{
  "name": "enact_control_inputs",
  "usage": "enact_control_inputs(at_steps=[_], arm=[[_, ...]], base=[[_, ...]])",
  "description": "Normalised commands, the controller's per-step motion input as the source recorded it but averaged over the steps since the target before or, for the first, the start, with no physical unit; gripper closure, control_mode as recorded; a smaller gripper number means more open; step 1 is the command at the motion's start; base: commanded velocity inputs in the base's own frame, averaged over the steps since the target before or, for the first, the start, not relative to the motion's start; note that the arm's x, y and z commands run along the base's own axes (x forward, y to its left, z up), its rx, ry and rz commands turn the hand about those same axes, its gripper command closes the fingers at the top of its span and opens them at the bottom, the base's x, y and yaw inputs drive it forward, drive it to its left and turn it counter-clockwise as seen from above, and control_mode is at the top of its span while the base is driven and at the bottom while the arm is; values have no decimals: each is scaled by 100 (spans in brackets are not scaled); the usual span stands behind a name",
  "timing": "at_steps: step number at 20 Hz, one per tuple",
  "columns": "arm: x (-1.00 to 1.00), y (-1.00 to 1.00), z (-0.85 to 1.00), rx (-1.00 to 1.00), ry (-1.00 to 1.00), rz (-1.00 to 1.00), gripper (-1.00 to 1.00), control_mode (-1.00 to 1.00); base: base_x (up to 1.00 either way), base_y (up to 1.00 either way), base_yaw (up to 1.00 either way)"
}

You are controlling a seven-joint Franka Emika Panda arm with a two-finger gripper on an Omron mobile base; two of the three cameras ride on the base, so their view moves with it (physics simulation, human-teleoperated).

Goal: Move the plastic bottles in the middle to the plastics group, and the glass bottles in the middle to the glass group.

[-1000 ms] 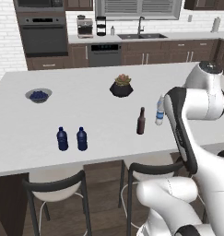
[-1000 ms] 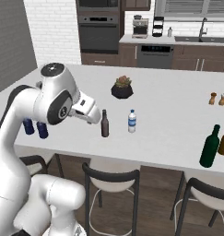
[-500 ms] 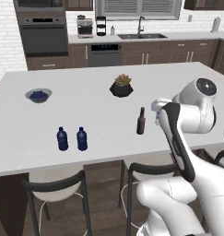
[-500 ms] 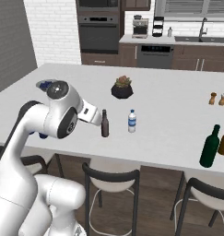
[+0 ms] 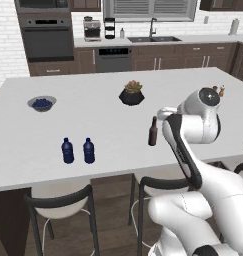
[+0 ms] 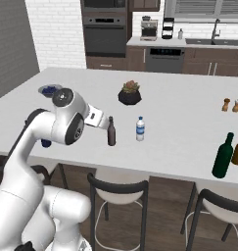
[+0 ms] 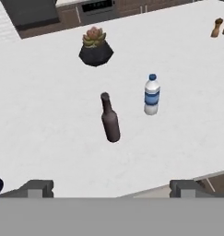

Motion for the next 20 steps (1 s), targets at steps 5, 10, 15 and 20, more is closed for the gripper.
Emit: enact_control_inputs(at_steps=[5,10,15,20], arm=[[19,0,-41,0,-9,7,-100,-100],[37,3,-13,0,-5,2,-100,-100],[46,7,-2,0,-3,0,-100,-100],[47,1,0,0,-1,0,-100,-100]], base=[[0,0,0],[0,0,0],[0,0,0],[0,0,0]])
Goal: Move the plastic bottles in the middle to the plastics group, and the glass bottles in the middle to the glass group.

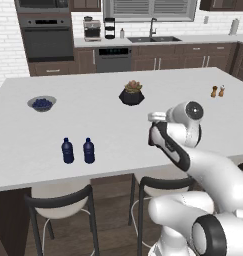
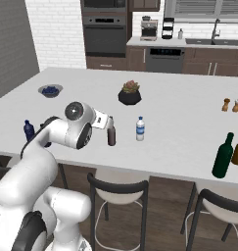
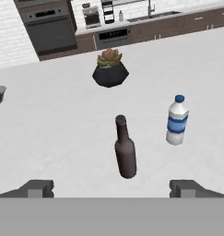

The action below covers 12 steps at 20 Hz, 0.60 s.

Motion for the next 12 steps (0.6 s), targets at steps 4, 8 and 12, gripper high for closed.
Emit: enact_control_inputs(at_steps=[4,8,12], arm=[[27,0,-2,-9,0,2,-100,-100],[14,0,-12,-15,0,0,-100,-100],[18,0,-6,-12,0,0,-100,-100]], base=[[0,0,0],[0,0,0],[0,0,0]])
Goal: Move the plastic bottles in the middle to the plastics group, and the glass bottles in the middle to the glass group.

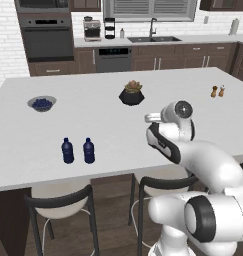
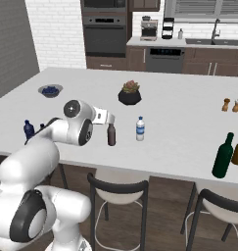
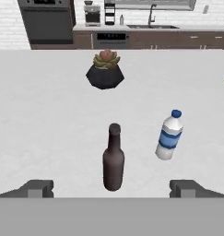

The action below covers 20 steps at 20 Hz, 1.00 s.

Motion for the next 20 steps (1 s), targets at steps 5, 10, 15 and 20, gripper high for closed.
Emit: enact_control_inputs(at_steps=[5,10,15,20], arm=[[33,0,0,0,0,0,-100,-100],[48,0,-11,1,0,0,-100,-100],[37,-6,-27,0,0,0,-100,-100],[36,-17,-21,0,0,0,-100,-100]], base=[[0,0,0],[0,0,0],[0,0,0],[0,0,0]])
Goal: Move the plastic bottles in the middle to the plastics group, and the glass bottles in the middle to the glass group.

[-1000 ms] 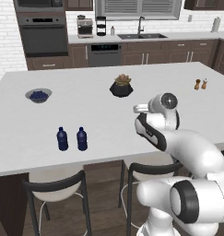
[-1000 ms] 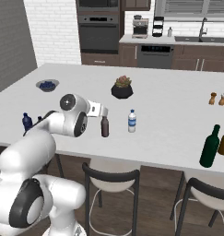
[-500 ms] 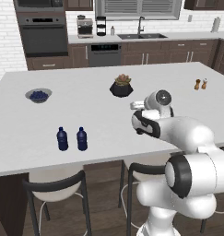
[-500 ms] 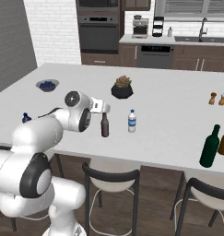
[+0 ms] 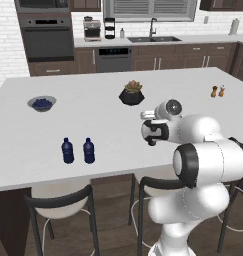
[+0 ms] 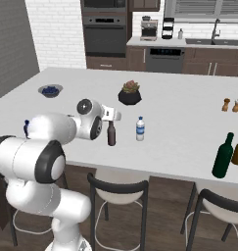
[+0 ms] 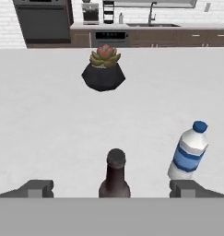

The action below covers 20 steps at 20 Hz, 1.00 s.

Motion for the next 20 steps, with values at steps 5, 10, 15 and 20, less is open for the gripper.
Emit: enact_control_inputs(at_steps=[5,10,15,20], arm=[[37,-6,-14,0,0,0,-100,-100],[27,-3,-36,0,0,0,-100,-100],[22,-11,-36,1,0,0,-100,-100],[22,-13,-18,1,0,0,-100,-100]], base=[[0,0,0],[0,0,0],[0,0,0],[0,0,0]])
